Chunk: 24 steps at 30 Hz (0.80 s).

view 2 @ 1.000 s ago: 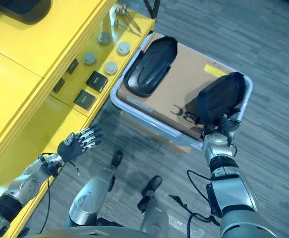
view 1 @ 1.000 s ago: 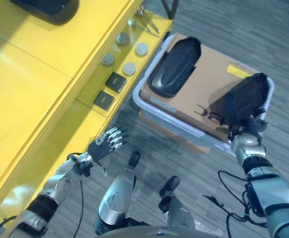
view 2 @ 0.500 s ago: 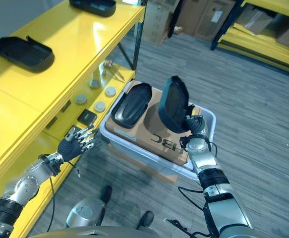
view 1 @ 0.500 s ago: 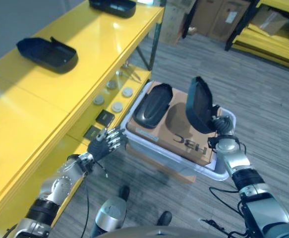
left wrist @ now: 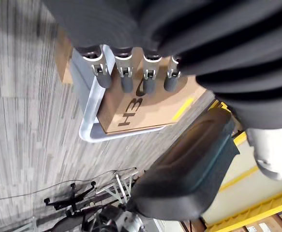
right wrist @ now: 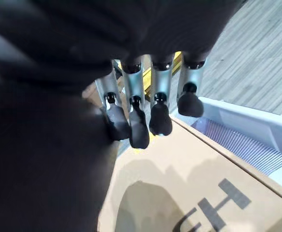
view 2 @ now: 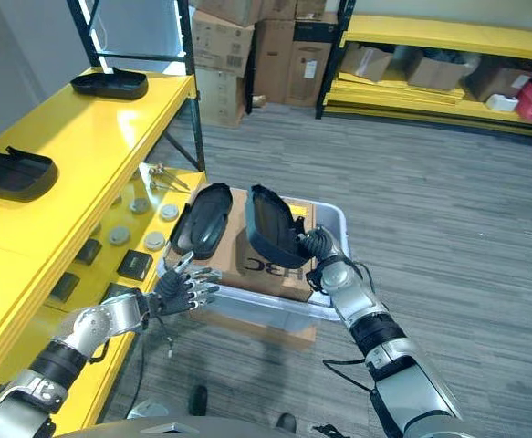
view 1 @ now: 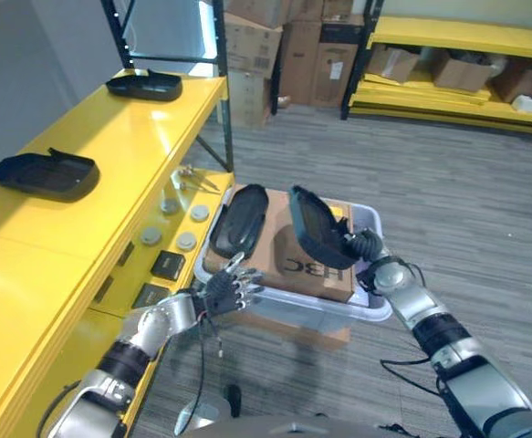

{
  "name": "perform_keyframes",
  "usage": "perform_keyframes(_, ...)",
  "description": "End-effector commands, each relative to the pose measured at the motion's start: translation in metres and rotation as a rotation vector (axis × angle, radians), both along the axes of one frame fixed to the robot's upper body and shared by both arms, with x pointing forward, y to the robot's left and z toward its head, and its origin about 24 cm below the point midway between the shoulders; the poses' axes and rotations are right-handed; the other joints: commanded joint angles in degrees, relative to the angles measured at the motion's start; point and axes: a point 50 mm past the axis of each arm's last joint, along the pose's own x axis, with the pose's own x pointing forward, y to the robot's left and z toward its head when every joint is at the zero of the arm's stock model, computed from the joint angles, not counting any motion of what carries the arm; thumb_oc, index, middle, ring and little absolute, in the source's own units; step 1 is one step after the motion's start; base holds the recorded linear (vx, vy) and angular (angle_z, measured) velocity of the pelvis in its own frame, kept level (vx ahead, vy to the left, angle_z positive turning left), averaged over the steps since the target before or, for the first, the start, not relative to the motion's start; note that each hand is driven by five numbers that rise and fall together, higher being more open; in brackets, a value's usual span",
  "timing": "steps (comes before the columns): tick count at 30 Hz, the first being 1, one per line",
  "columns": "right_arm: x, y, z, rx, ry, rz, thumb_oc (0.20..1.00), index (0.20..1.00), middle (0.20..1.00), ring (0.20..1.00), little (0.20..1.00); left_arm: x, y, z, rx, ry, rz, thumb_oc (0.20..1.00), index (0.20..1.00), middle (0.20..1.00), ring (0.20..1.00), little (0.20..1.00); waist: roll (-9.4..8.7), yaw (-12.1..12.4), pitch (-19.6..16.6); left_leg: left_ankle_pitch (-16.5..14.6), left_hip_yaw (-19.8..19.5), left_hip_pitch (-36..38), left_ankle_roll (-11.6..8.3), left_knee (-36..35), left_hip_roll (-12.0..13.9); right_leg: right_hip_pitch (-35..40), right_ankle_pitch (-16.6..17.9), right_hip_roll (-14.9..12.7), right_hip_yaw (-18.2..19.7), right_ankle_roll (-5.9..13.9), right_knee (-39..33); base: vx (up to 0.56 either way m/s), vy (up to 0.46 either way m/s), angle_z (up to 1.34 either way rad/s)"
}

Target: Move parts from the plastic box to the shelf.

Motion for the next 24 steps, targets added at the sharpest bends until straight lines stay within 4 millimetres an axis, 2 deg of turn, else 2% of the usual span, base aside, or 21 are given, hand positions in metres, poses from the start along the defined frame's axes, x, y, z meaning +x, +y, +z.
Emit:
perform_keyframes(1, 0.020, 0.034, 0.041, -0.006, -0.166, 0.199, 0.200, 0.200, 0.200, 0.200, 0.200, 0.021, -0.025, 0.023, -0.159, 0.013, 0.093, 1.000, 1.000, 1.000, 1.000, 1.000, -1.39, 1.27, -4.27, -2.29, -5.04, -1.10, -1.66, -0.79, 2.28, -1.36, -5.75, -0.36, 4.13, 3.98, 5.65, 0.02, -0.026, -0.14)
perform_keyframes(8, 0.021, 0.058, 0.039, -0.023, -0.133, 0.323, 0.200, 0.200, 0.200, 0.200, 0.200, 0.029, -0.043, 0.035, -0.214, 0.011, 0.105, 1.000, 1.000, 1.000, 1.000, 1.000, -1.44, 0.03, -4.04, -2.52, -3.47, -0.43, -2.51, -0.74, 3.28, -0.72, -5.97, -0.08, 3.63, 3.63, 5.11, 0.01, -0.023, -0.11)
perform_keyframes(16, 0.024, 0.081, 0.046, -0.059, -0.142, 0.441, 0.200, 0.200, 0.200, 0.200, 0.200, 0.026, -0.059, 0.030, -0.176, 0.029, 0.071, 1.000, 1.000, 1.000, 1.000, 1.000, -1.64, -0.59, -3.73, -2.93, -2.65, -0.26, -2.99, -0.52, 3.80, -0.36, -6.33, -0.16, 2.49, 3.53, 5.04, 0.01, -0.024, -0.07)
perform_keyframes(17, 0.025, 0.089, 0.048, -0.059, -0.143, 0.471, 0.200, 0.200, 0.200, 0.200, 0.200, 0.025, -0.065, 0.029, -0.144, 0.021, 0.060, 1.000, 1.000, 1.000, 1.000, 1.000, -1.70, -0.62, -3.61, -2.96, -2.58, -0.24, -3.09, -0.52, 3.92, -0.27, -6.36, -0.14, 2.18, 3.50, 4.95, 0.01, -0.023, -0.06)
perform_keyframes(24, 0.025, 0.107, 0.056, -0.090, -0.166, 0.557, 0.200, 0.200, 0.200, 0.200, 0.200, 0.025, -0.074, 0.028, -0.084, 0.003, 0.056, 1.000, 1.000, 1.000, 1.000, 1.000, -1.73, -0.82, -3.46, -2.87, -2.39, 0.17, -3.36, -0.89, 4.21, 0.16, -6.38, -0.16, 1.34, 3.58, 4.72, 0.00, -0.006, -0.01)
